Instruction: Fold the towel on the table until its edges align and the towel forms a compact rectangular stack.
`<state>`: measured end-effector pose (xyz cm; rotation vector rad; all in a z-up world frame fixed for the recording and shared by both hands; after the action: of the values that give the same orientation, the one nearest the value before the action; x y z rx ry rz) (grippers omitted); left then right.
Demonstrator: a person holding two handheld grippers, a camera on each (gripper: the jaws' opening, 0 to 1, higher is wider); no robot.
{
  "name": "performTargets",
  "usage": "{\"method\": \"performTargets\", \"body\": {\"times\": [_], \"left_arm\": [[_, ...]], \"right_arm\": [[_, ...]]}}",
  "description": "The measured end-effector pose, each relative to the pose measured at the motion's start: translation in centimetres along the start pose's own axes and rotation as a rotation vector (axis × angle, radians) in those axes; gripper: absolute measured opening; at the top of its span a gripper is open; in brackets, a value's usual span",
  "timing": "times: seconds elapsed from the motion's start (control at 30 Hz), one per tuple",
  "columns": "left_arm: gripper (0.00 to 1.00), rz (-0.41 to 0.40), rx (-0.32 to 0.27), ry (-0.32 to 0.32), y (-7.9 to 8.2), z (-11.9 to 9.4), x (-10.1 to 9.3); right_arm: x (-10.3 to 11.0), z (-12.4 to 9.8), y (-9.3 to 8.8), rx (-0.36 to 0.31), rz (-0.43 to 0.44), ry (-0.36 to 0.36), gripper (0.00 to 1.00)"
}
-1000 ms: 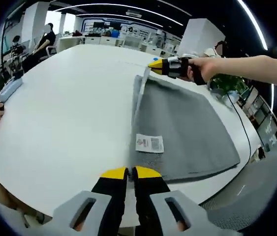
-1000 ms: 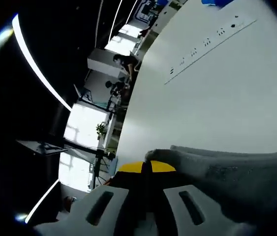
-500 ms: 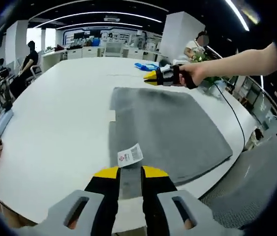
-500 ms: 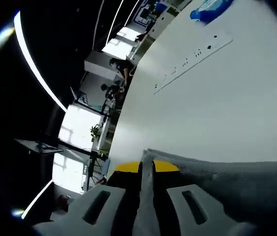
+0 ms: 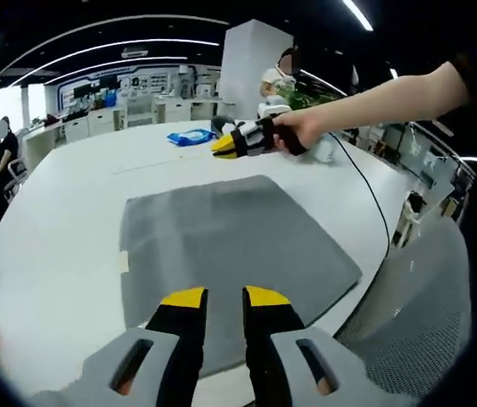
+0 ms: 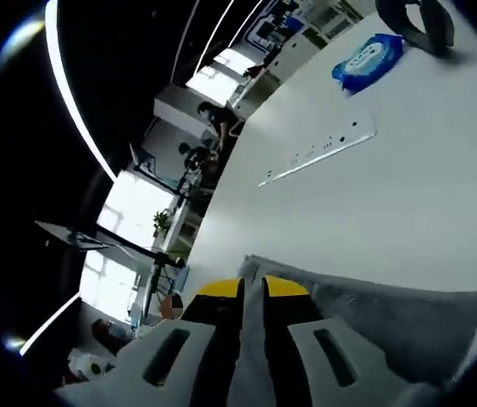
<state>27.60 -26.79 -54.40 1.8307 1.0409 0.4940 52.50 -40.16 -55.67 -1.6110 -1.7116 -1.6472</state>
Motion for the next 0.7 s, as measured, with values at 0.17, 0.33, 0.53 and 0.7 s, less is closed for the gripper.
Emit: {"method": "performTargets", "body": {"times": [0.17, 0.33, 0.53, 0.7], "left_arm": [[0.17, 0.073, -0.001, -0.067, 1.2, 0.8, -1.7], [0.17, 0.154, 0.015, -0.207, 2.1, 2.8, -5.4], [0.17, 0.298, 0.081, -0.309, 1.1, 6.3, -9.8], [0.16, 0.291, 0.154, -0.352, -0.8, 8.4, -11.2]], "right_arm": [[0.6, -2.3, -2.0, 0.057, -0.101, -0.013, 0.07], [0.0, -4.6, -5.9, 0.218, -0.291, -0.043, 0.06], [-1.2, -7.0, -12.3, 0.518, -0.530, -0.025, 0.04], [-2.7, -8.4, -14.5, 0.698, -0.763, -0.057, 0.01]]}}
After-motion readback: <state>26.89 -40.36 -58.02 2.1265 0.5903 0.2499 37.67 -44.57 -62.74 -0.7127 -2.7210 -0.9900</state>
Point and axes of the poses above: the point that each gripper's makers call its tool centre point, and the gripper's own axes: z roughly forward along the fingers, x roughly to its left, y roughly out of its top, the point moved 1 cm from there along -z, roughly backward along the fingers, and after that the axes turned 8 degrees about -x, right-handed, at the moved point
